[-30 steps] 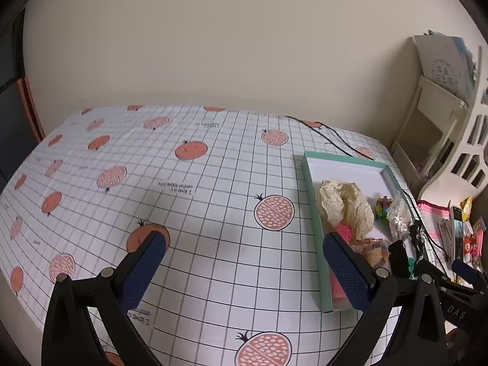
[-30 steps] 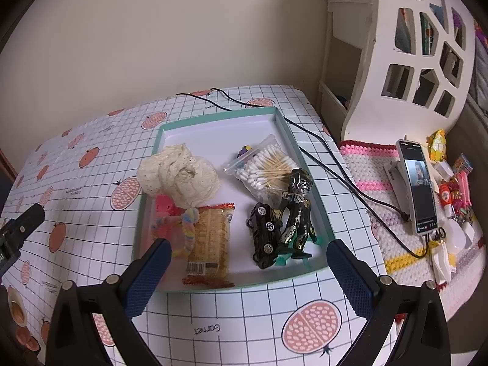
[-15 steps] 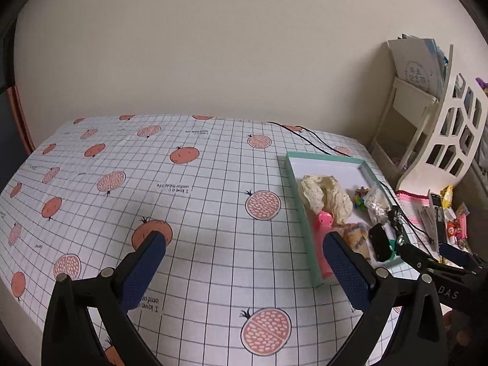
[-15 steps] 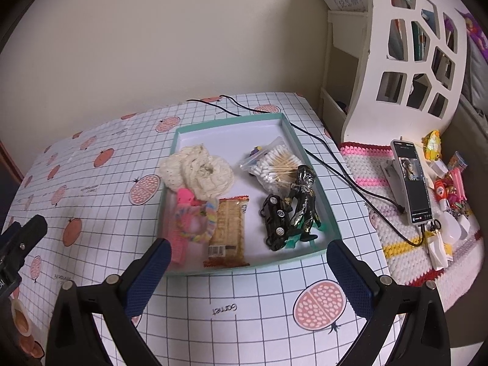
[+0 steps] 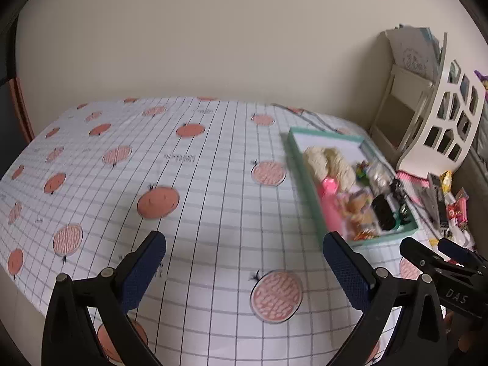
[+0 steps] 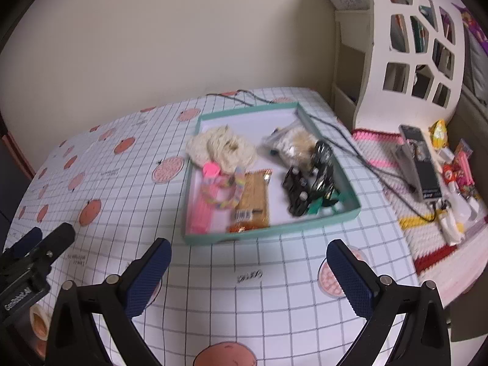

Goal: Organize objects

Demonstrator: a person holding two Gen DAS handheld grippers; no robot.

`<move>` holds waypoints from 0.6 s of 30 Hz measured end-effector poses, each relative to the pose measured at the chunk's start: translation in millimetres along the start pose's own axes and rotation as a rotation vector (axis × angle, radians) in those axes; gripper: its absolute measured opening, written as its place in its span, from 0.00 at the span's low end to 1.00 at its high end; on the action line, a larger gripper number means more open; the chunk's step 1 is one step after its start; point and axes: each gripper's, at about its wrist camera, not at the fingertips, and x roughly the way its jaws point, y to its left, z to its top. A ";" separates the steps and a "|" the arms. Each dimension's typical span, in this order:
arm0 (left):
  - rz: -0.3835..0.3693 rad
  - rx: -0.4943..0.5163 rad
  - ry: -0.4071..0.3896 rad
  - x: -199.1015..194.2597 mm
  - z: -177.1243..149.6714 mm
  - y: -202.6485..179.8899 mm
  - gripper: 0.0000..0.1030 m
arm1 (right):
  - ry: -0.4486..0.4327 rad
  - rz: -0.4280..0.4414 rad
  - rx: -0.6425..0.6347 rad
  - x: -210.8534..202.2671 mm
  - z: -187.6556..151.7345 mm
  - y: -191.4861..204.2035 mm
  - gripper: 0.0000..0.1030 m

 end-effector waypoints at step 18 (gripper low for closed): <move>0.070 -0.033 0.139 48.8 -50.7 19.4 1.00 | 0.119 -0.026 0.019 52.8 -43.6 -3.5 1.00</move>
